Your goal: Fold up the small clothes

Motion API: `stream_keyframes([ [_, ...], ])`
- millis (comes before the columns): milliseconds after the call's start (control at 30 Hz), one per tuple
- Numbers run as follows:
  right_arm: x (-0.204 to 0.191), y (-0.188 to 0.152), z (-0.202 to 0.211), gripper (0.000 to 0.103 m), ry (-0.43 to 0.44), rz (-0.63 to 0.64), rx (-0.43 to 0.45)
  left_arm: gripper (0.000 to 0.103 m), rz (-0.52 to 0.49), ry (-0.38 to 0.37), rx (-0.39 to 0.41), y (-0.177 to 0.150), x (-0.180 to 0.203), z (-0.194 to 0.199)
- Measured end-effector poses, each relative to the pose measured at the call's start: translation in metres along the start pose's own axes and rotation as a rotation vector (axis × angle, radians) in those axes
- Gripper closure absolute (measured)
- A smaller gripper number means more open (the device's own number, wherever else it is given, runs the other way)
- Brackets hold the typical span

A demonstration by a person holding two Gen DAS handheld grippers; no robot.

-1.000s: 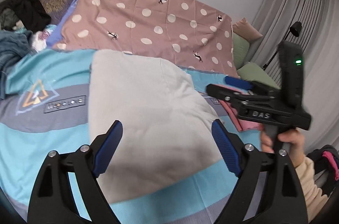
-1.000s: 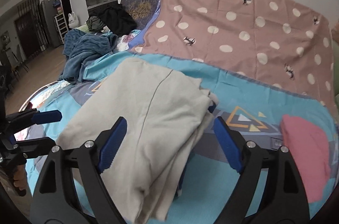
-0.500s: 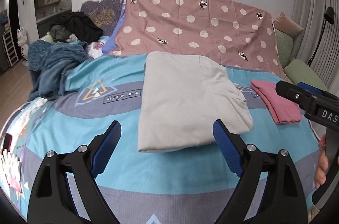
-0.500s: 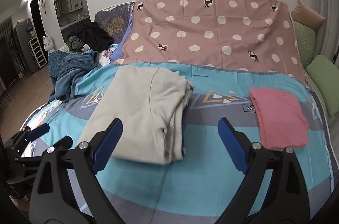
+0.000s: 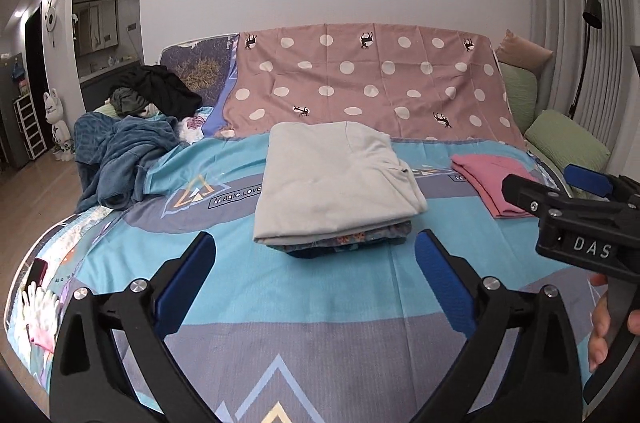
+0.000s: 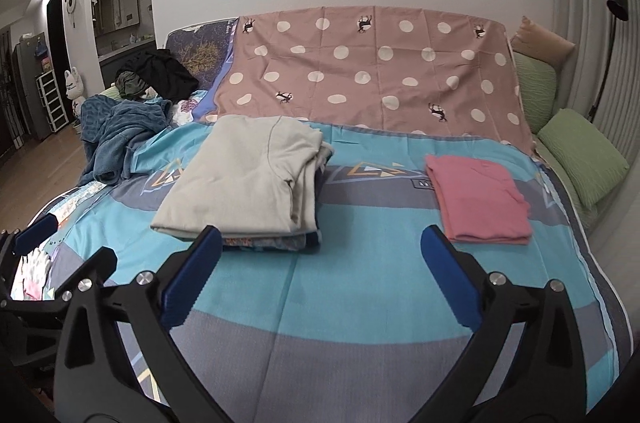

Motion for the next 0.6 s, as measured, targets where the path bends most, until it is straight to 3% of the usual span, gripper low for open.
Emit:
stream_keyframes([
  [600,0.037,-0.062,0.087,0.002,-0.107,-0.016,0.031,0.001,0.066,-0.002,-0.011,-0.045,0.033,0.073],
])
Point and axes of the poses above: each gripper's, at about its wrist camera, not at the fingertips, and z roughly against the way its jaws point, x to its right, y to its top, the point moved 5 cm from there along -z, roughly the way its jaws point, and after that the axes turned 1 degree about -z, right-handed, at the moved point
